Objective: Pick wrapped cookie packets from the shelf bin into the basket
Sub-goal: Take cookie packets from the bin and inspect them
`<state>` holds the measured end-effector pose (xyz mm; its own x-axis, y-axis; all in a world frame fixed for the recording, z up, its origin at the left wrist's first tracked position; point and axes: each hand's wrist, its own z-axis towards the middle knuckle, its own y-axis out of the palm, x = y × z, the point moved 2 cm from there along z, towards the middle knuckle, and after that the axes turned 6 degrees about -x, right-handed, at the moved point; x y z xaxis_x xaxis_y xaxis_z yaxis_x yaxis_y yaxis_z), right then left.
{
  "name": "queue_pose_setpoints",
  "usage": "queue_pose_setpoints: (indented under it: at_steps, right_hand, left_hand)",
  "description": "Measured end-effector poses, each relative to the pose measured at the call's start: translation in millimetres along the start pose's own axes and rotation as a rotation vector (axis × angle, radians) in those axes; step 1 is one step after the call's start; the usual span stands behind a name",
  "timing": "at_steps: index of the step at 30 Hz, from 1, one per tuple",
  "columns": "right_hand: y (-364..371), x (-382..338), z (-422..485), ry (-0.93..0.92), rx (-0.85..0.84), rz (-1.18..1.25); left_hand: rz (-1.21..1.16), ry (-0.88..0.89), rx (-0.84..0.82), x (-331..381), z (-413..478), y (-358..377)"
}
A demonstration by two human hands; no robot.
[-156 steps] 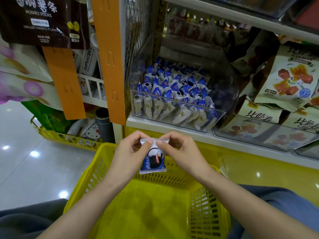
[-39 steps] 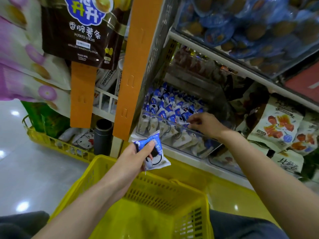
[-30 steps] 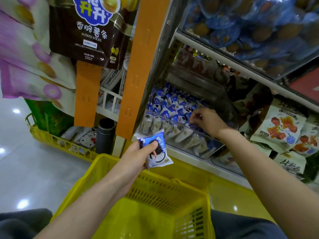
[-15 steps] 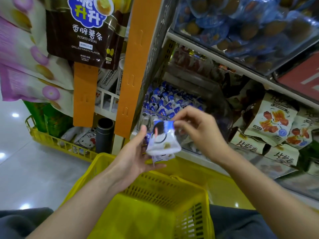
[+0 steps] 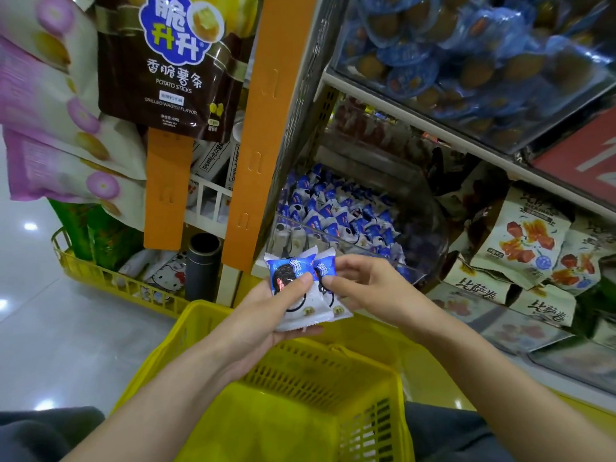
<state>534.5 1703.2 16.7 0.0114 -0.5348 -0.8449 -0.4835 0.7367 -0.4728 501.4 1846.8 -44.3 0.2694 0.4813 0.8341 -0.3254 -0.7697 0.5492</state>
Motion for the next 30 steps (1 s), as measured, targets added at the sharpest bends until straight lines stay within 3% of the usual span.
queue_pose_setpoints:
  at_steps: [3, 8, 10, 14, 20, 25, 30]
  right_hand:
    - [-15, -8, 2, -0.007, 0.061, -0.005]
    - [-69, -19, 29, -0.133, 0.595, -0.197]
    - [-78, -14, 45, -0.067, 0.664, -0.313]
    - [-83, 11, 72, 0.233, 0.445, -0.468]
    - [-94, 16, 81, 0.418, 0.215, -0.481]
    - [-89, 17, 90, 0.397, 0.146, -0.625]
    - [-74, 28, 101, 0.291, 0.147, -0.393]
  left_hand:
    - [0.012, 0.007, 0.021, 5, -1, -4]
    - [0.011, -0.011, 0.148, 10, 1, -14]
    - [0.033, -0.019, 0.152, 10, 1, -13]
    - [0.058, -0.040, 0.146, 10, 2, -13]
    - [0.074, -0.041, 0.144, 12, 2, -12]
    - [0.078, -0.040, 0.143, 14, 1, -11]
    - [0.084, -0.048, 0.144, 14, 0, -9]
